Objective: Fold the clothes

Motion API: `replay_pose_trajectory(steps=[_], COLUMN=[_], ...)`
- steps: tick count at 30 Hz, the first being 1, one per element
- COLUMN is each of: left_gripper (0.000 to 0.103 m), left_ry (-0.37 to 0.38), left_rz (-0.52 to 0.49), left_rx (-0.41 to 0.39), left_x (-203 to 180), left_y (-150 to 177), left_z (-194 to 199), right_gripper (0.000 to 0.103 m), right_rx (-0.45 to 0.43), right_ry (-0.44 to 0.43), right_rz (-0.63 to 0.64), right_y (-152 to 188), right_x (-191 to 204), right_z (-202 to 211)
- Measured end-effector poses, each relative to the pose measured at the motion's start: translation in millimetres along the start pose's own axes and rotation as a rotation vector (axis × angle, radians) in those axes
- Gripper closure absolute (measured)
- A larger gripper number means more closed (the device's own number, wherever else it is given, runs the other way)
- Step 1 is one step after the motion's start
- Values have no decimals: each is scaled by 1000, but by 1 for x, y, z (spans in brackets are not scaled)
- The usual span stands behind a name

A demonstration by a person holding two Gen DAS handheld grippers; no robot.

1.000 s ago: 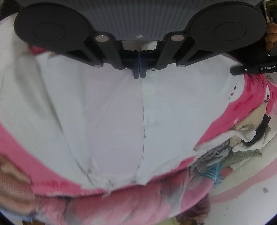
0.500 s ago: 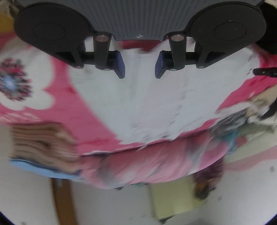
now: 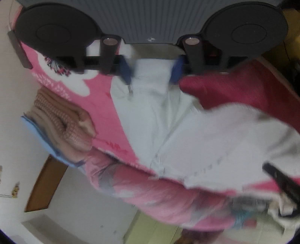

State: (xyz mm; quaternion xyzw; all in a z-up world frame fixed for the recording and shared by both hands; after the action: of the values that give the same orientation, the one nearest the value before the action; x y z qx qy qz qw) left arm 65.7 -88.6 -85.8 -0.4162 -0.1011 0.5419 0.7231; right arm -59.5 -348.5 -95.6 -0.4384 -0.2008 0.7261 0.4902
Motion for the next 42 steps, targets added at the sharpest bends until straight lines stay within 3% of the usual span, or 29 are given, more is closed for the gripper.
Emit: replay_pose_trajectory(steps=[4,8,11,15,17,18,19,20,21,24,26,28,31,34,36,38,39,42], left_gripper=[73,73,73,73,73,73,73,73,73,73,73,73,73,73,73,73,73,73], left_ry=[3,-9,-14,-24,-28,-30,-31,-33,-35,-37,-39,-40,-39,-40,-39,-37,-36,-37], left_rz=[-17,-17,-7,-17,-23,-26,-28,-32,-36,-45,-48,-51,-53,-53,-52,-47,-43,-30], left_rx=[9,33,42,42,43,44,45,47,48,48,46,44,39,35,33,31,29,23], left_x=[-9,-11,-10,-11,-11,-12,-12,-12,-12,-11,-11,-10,-9,-10,-9,-7,-7,-5], left_y=[3,4,2,1,1,1,1,2,2,2,2,2,2,3,3,4,4,5], left_z=[-6,-16,-22,-24,-25,-25,-26,-26,-26,-26,-26,-26,-26,-26,-26,-27,-27,-27], right_gripper=[102,102,102,101,98,88,70,62,58,58,58,58,54,53,53,53,56,102], right_rx=[-59,-157,-211,-239,-202,-172,-130,-98,-93,-92,-132,-164,-122,-13,63,115,112,103], right_ry=[-97,-167,-97,129,209,237,259,286,304,352,326,203,-34,-97,-92,-150,-158,-173], right_rz=[-207,-503,-629,-663,-690,-718,-752,-783,-793,-812,-752,-668,-497,-398,-464,-630,-654,-689], right_y=[-9,-18,-25,-35,-32,-28,-22,-16,-12,-2,-5,-15,-24,-19,-9,6,8,5], right_x=[-40,-118,-179,-247,-269,-279,-287,-290,-286,-271,-242,-204,-137,-88,-82,-91,-95,-106], right_z=[8,11,2,-21,-40,-51,-62,-69,-69,-64,-50,-37,-36,-48,-55,-64,-64,-63])
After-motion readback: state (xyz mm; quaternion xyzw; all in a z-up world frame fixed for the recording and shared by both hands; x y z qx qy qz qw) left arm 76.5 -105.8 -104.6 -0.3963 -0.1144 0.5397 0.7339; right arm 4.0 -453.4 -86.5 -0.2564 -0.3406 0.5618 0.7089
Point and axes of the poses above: each gripper's, at about its wrist camera, not at the fingertips, and z roughly against the way its jaws point, x to its left, y to its underside, the point moved 3 cm from there along -z, roughly the way its jaws point, and after that the axes turned 7 degrees about z, right-handed, at the moved point
